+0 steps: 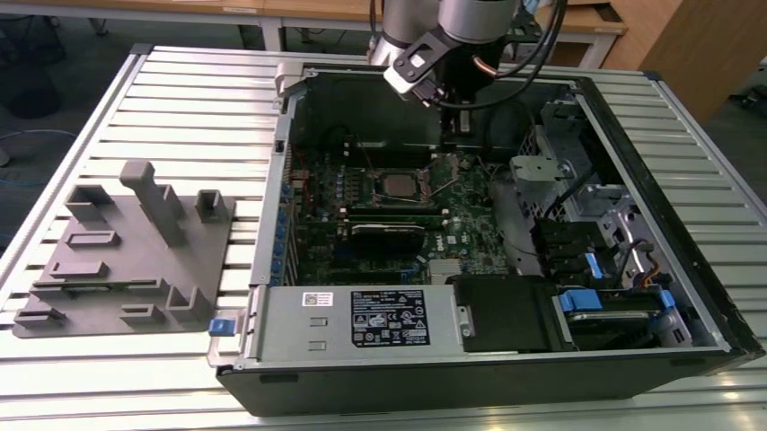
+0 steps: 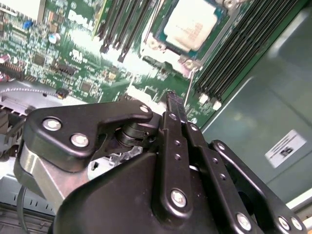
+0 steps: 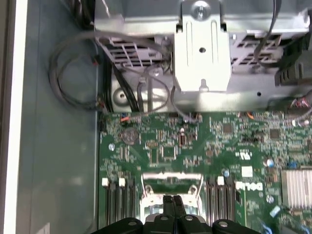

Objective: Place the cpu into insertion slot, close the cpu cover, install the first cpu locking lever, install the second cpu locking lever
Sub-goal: 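Close the cpu cover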

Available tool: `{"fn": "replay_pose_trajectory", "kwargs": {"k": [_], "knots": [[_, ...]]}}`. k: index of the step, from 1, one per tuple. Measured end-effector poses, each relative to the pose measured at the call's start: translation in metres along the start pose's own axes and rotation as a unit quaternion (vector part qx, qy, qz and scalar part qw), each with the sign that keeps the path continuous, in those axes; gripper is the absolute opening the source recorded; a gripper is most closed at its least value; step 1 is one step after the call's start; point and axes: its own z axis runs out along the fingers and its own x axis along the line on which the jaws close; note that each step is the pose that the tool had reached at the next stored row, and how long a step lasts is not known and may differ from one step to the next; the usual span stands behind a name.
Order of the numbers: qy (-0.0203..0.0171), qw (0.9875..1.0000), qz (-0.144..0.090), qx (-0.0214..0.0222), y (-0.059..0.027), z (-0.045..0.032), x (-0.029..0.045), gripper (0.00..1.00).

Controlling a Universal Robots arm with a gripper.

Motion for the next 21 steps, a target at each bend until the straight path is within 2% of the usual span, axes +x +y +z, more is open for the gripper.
{"fn": "replay_pose_trajectory", "kwargs": {"k": [9, 21], "knots": [[0.0001, 1.0, 0.0, 0.0, 0.0223, 0.0017, 0.0006, 0.11], [0.0001, 1.0, 0.0, -0.0001, 0.0249, 0.002, 0.0007, 0.11]]}}
